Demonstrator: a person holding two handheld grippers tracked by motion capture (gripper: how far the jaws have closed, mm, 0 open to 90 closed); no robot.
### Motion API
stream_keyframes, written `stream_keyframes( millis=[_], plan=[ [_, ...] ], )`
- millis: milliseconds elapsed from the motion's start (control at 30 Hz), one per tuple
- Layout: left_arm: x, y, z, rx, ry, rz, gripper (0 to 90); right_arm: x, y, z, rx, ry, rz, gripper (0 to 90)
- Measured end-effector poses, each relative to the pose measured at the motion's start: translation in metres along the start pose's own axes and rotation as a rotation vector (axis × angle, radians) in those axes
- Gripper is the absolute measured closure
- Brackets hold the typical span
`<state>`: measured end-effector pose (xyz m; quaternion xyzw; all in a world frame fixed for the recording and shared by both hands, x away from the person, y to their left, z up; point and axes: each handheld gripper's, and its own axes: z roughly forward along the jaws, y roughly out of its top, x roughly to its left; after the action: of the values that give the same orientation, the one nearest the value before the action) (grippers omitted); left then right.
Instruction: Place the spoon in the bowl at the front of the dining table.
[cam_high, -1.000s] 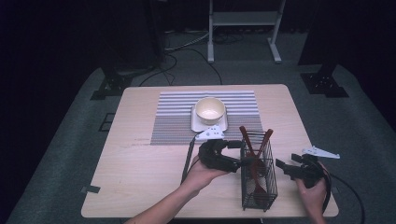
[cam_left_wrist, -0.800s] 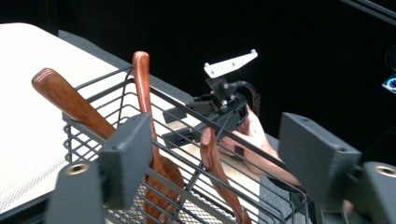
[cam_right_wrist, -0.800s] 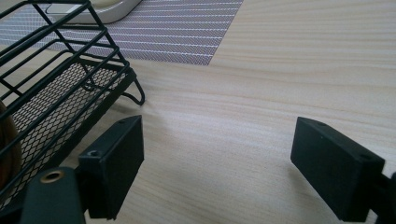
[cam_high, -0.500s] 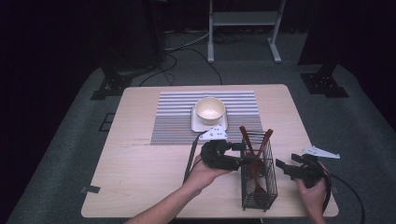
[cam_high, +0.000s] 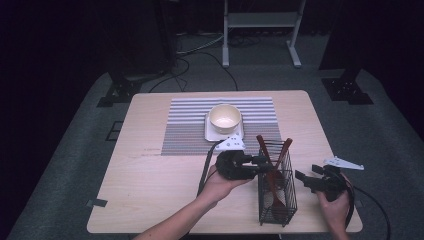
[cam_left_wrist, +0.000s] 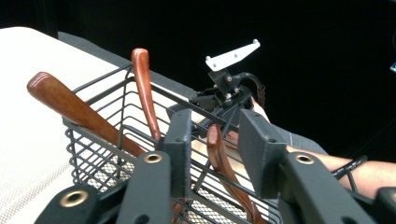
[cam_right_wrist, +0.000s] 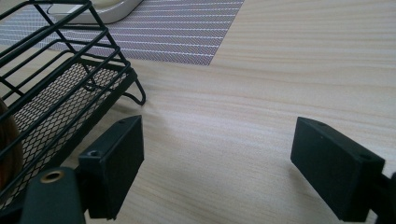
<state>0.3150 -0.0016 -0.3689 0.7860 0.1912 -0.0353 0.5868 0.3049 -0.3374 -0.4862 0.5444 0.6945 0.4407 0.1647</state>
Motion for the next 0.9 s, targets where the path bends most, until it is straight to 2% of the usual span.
stream_keyframes(
  millis=[167,400,533,600,700,767,900],
  plan=[
    [-0.001,-0.002,0.002,0.012,-0.02,0.006,71.7,0.0,0.0,0.0,0.0,0.0,0.0,16.1],
    [0.001,-0.003,0.002,-0.001,-0.041,-0.011,81.7,0.0,0.0,0.0,0.0,0.001,0.0,16.1],
    [0.002,-0.003,0.002,-0.017,-0.07,-0.044,83.1,0.0,0.0,0.0,0.0,0.001,0.0,16.1],
    [0.002,-0.003,0.001,-0.04,-0.096,-0.073,84.0,0.0,0.0,0.0,0.0,0.0,0.0,16.1],
    [0.002,-0.002,-0.001,-0.044,-0.104,-0.079,84.2,0.0,0.0,0.0,0.0,0.0,0.001,16.1],
    [0.002,0.0,-0.003,-0.063,-0.124,-0.108,84.2,0.0,0.0,0.0,0.0,0.0,0.001,16.1],
    [0.004,0.003,-0.008,-0.09,-0.132,-0.13,84.2,0.0,0.0,0.0,0.001,0.0,0.004,16.1]
  ],
)
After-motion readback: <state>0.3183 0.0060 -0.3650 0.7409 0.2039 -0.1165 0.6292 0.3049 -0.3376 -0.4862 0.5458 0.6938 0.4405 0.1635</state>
